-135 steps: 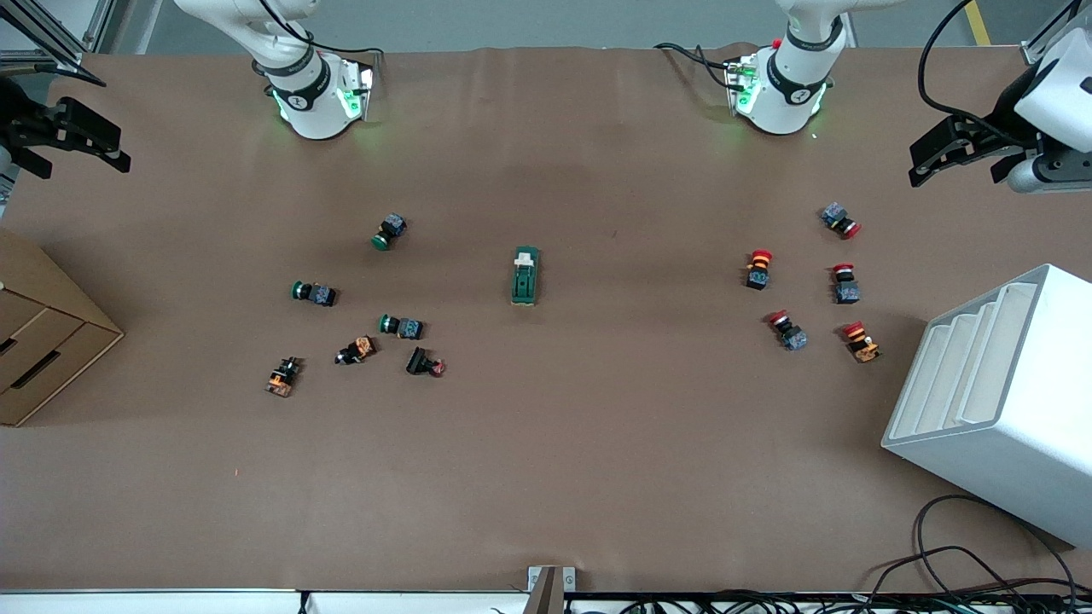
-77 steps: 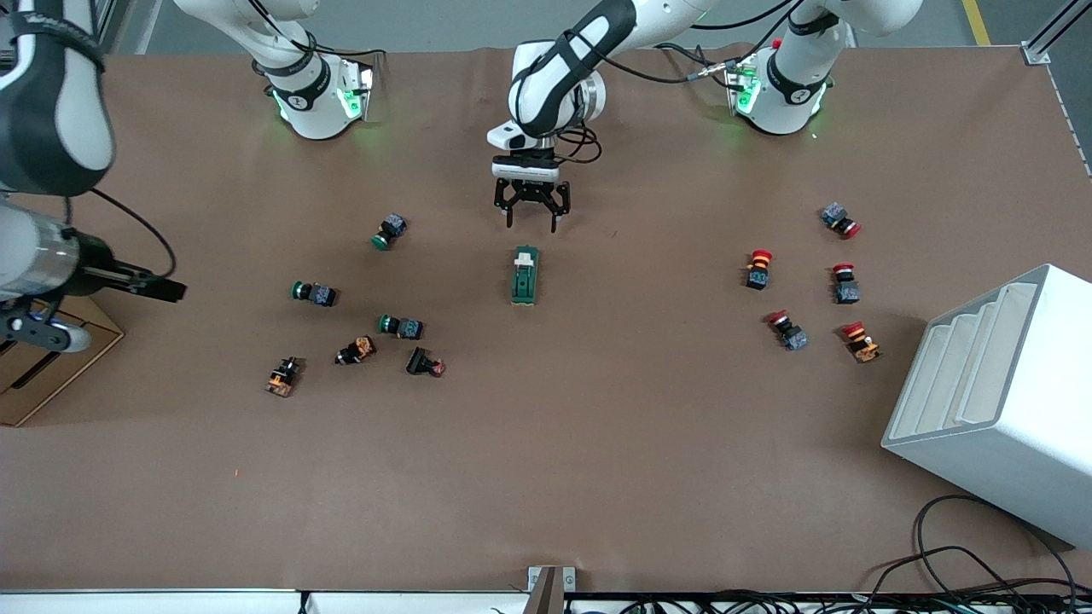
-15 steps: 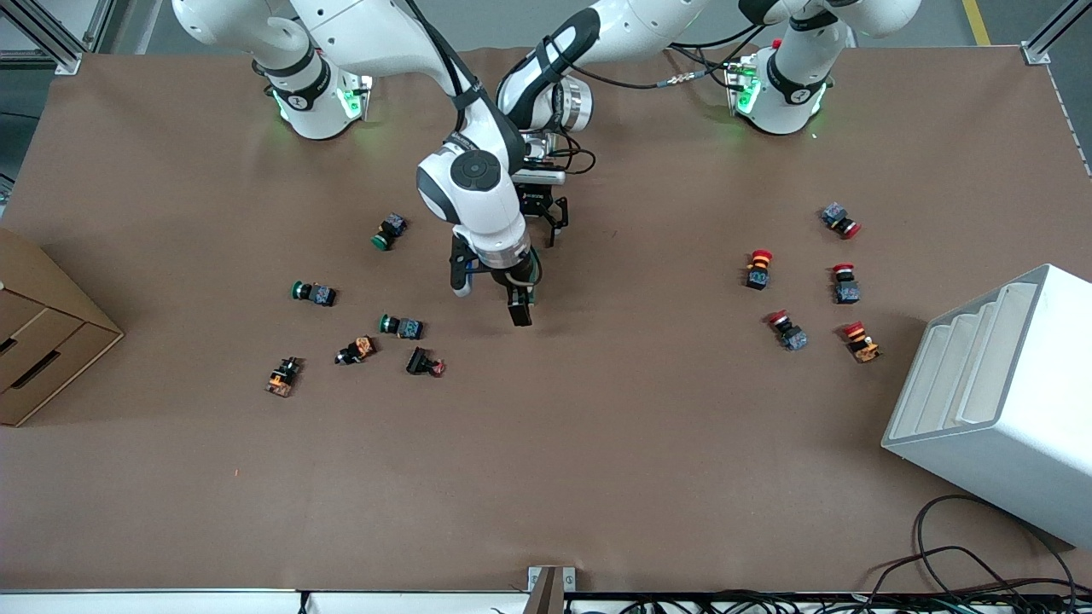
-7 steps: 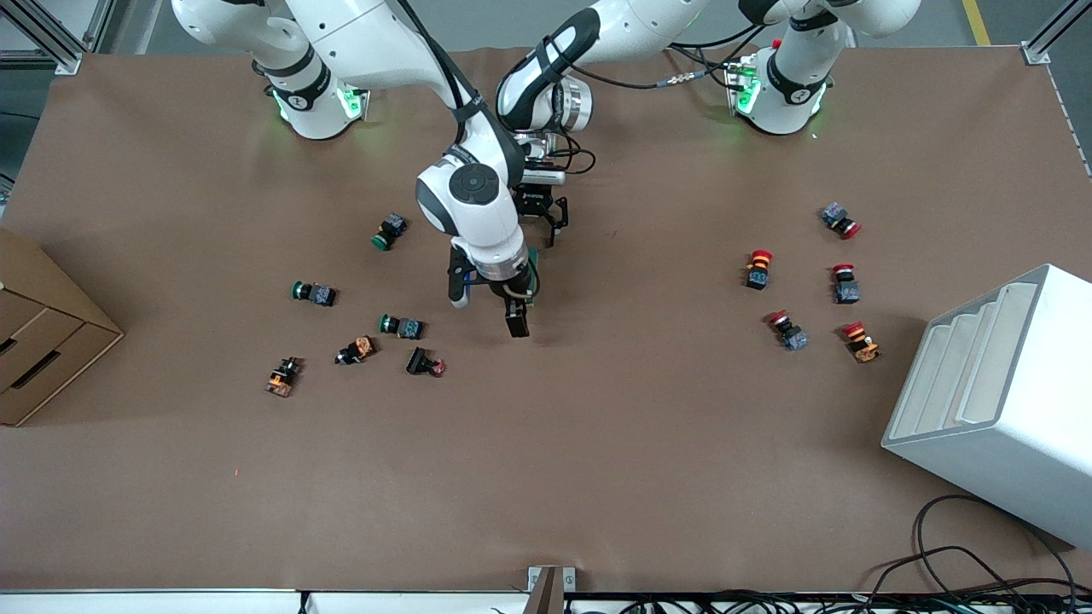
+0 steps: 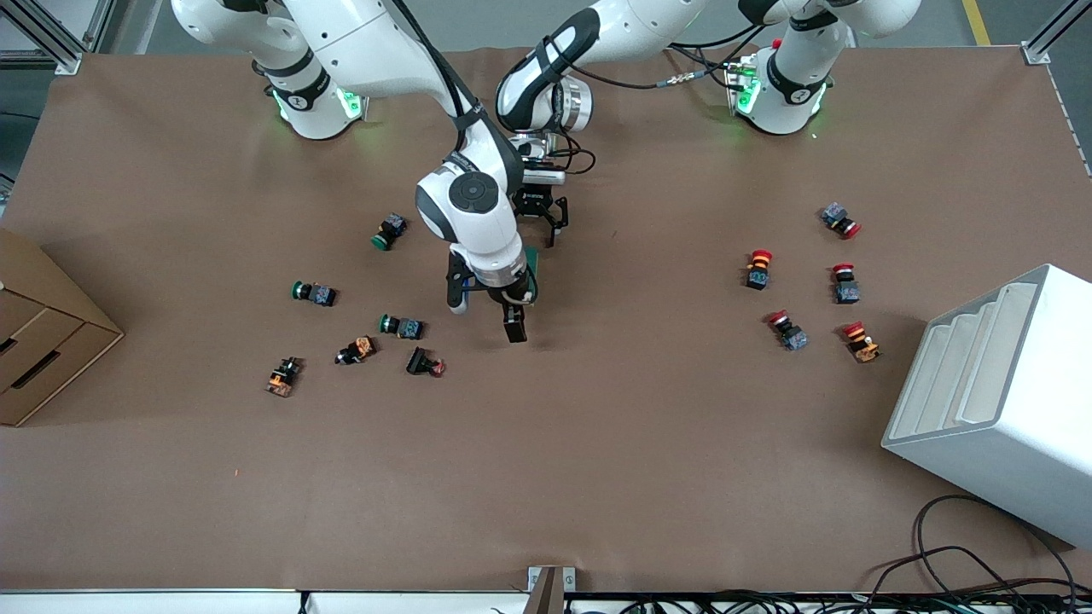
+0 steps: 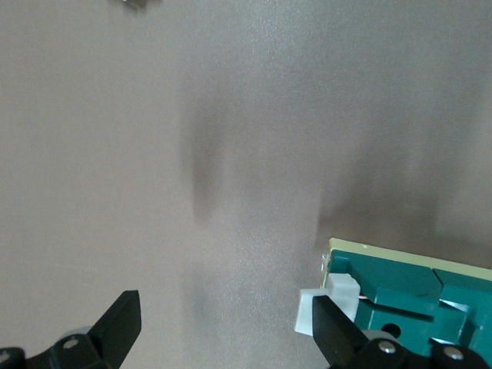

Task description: Close load switch with both arms

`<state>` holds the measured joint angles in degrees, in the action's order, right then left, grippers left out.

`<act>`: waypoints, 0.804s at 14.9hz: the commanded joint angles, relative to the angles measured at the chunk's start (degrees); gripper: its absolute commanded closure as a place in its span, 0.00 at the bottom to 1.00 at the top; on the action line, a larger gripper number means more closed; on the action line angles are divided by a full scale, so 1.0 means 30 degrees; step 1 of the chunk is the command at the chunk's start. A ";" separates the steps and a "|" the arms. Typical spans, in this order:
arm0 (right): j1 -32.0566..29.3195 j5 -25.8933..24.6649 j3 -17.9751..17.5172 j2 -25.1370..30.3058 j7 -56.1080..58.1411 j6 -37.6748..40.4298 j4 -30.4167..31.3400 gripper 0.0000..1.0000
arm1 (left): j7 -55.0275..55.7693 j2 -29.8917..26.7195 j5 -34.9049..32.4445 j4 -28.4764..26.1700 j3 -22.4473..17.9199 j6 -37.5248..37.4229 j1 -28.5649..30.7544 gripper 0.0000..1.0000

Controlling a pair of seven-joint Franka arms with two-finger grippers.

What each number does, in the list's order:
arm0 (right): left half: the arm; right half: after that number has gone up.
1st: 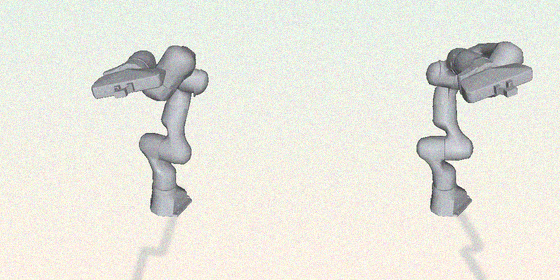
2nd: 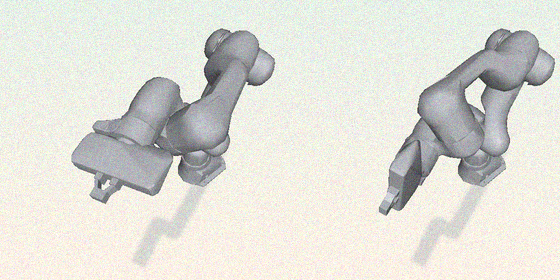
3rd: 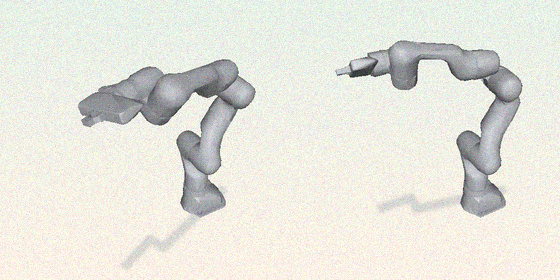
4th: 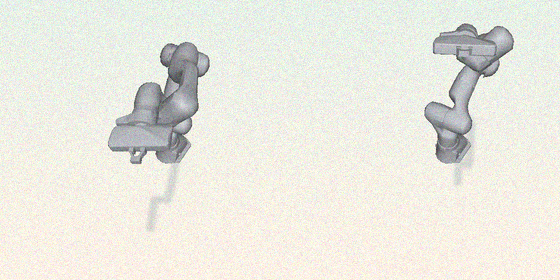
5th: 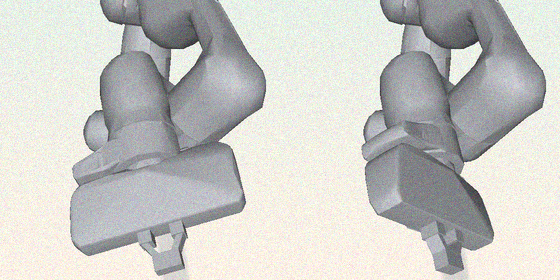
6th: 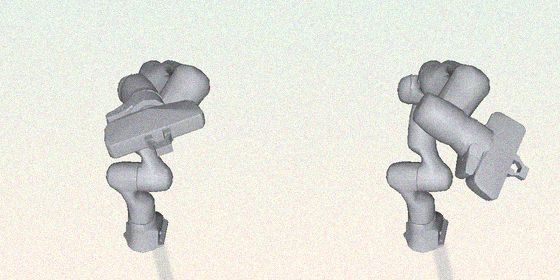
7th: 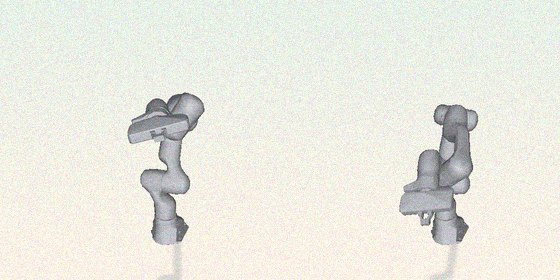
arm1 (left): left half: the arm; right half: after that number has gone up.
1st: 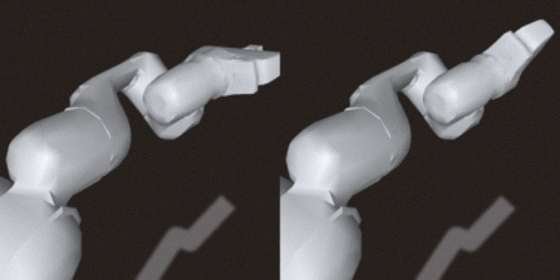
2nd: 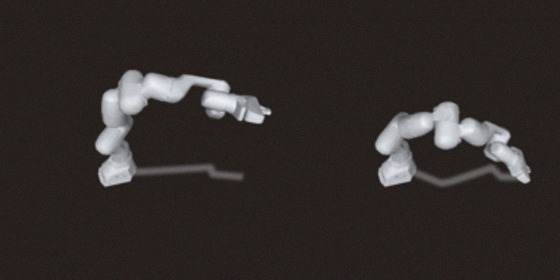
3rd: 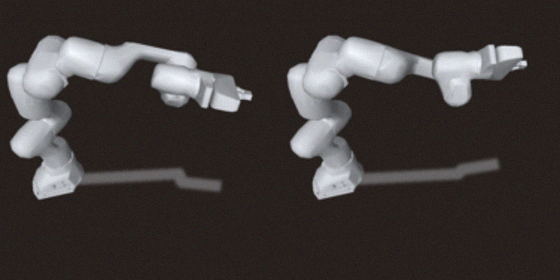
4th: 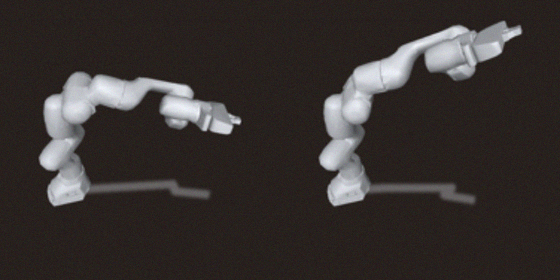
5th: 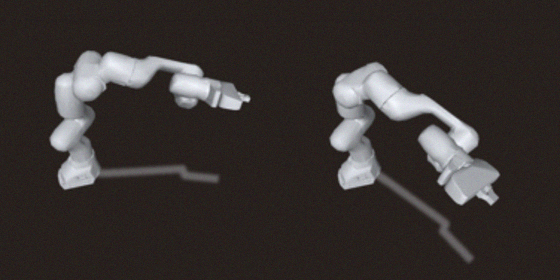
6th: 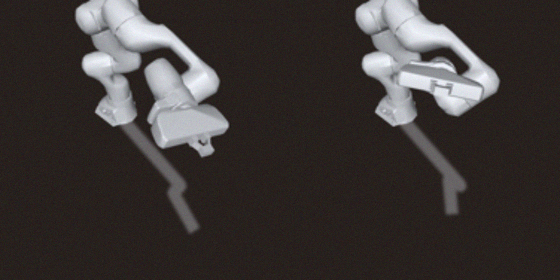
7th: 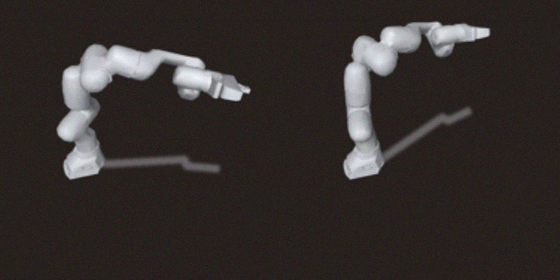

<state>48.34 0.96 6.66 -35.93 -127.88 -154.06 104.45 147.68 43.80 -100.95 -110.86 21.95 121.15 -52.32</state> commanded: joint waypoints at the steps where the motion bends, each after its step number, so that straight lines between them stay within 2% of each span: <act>1: -0.0322 -0.0350 -0.0082 -0.0358 0.0205 -0.0004 -0.0684 0.00 | 0.0198 0.0928 -0.0277 0.0595 -0.0110 0.0162 -0.0284 0.01; 3: -0.0671 -0.0349 0.0006 -0.0212 0.0699 0.1218 -0.1325 0.00 | 0.0080 0.0957 -0.0277 0.0624 -0.0110 0.0162 -0.0284 0.01; 5: -0.1314 -0.0262 -0.0022 -0.0095 0.2771 0.3878 -0.2671 0.00 | 0.0080 0.0928 -0.0277 0.0624 -0.0110 0.0162 -0.0284 0.01; 8: -0.2748 0.0002 -0.0139 0.0898 0.8038 0.7311 -0.3731 0.00 | -0.0007 0.0928 -0.0248 0.0741 -0.0110 0.0162 -0.0284 0.01; 12: -0.4944 0.0061 -0.0169 0.2393 1.5948 0.9687 -0.3674 0.00 | -0.0037 0.0899 -0.0247 0.0741 -0.0110 0.0162 -0.0284 0.01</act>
<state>37.14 1.06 7.38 -31.86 -90.37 -128.01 91.98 147.28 43.89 -100.95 -110.78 21.91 121.06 -52.41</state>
